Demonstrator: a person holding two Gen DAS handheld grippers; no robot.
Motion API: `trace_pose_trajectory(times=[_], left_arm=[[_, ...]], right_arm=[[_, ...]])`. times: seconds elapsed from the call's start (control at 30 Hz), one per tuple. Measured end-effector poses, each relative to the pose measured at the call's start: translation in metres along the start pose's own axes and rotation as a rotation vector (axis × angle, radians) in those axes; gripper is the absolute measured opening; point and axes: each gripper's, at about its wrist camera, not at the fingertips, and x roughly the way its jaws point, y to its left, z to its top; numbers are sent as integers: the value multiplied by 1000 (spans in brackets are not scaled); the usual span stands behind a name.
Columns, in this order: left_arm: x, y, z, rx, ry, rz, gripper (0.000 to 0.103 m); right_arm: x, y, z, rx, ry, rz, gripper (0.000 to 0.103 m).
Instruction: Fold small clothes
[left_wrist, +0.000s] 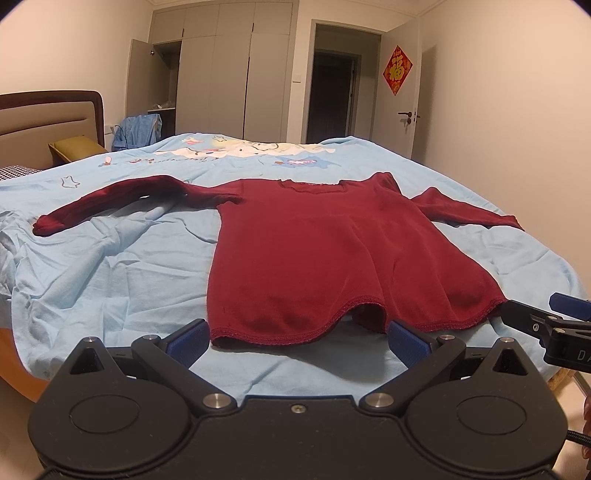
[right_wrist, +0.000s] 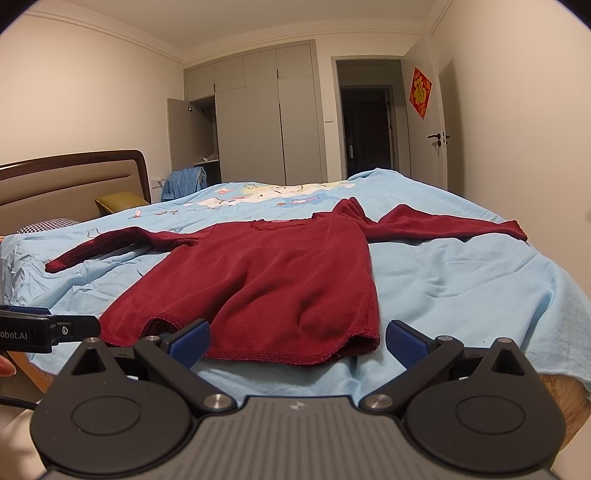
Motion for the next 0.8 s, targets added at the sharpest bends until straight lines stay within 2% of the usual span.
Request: trace_pose_trajectory(times=[0.8], left_arm=[[-2, 2, 1, -7, -4, -2, 102]], right_arm=[[2, 3, 3, 0, -2, 0, 103]])
